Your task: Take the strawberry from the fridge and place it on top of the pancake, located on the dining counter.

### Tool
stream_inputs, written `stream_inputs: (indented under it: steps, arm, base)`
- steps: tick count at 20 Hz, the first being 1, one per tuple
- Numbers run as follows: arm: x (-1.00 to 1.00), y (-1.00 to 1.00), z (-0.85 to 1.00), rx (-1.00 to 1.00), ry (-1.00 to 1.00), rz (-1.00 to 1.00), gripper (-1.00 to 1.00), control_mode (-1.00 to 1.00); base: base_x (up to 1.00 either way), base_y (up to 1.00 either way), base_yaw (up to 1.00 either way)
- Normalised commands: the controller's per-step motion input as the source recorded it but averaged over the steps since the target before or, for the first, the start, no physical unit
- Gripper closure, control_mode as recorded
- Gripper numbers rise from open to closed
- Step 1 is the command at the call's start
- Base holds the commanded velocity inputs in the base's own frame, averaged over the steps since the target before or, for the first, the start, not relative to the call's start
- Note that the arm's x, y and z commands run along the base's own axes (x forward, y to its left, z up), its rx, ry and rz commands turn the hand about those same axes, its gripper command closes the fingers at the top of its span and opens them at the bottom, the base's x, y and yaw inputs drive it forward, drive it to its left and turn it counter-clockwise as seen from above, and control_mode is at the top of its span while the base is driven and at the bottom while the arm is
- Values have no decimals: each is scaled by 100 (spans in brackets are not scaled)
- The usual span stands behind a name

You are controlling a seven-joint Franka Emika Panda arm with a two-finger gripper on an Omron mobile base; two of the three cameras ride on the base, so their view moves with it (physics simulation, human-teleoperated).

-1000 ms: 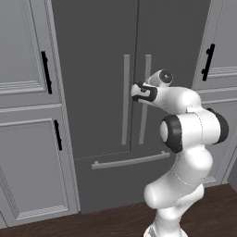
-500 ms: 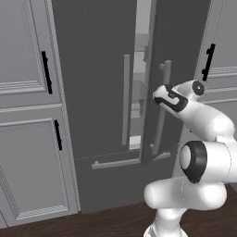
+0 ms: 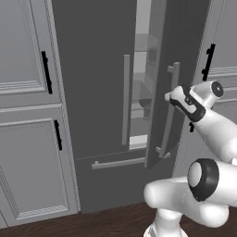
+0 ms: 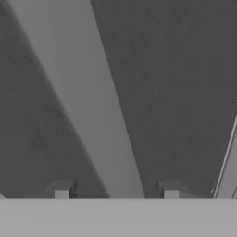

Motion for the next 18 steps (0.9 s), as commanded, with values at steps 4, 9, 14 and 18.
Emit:
stream_inputs:
  steps: [4,9,14,18]
  arm:
    - [-67,13,76,-9,0,0,-100,-100]
    - [15,91,29,-27,13,1,-100,-100]
    - [58,100,0,-37,22,2,-100,-100]
    - [61,96,0,-33,23,3,-100,-100]
  base:
    - [0,0,0]
    - [0,0,0]
    - [0,0,0]
    - [0,0,0]
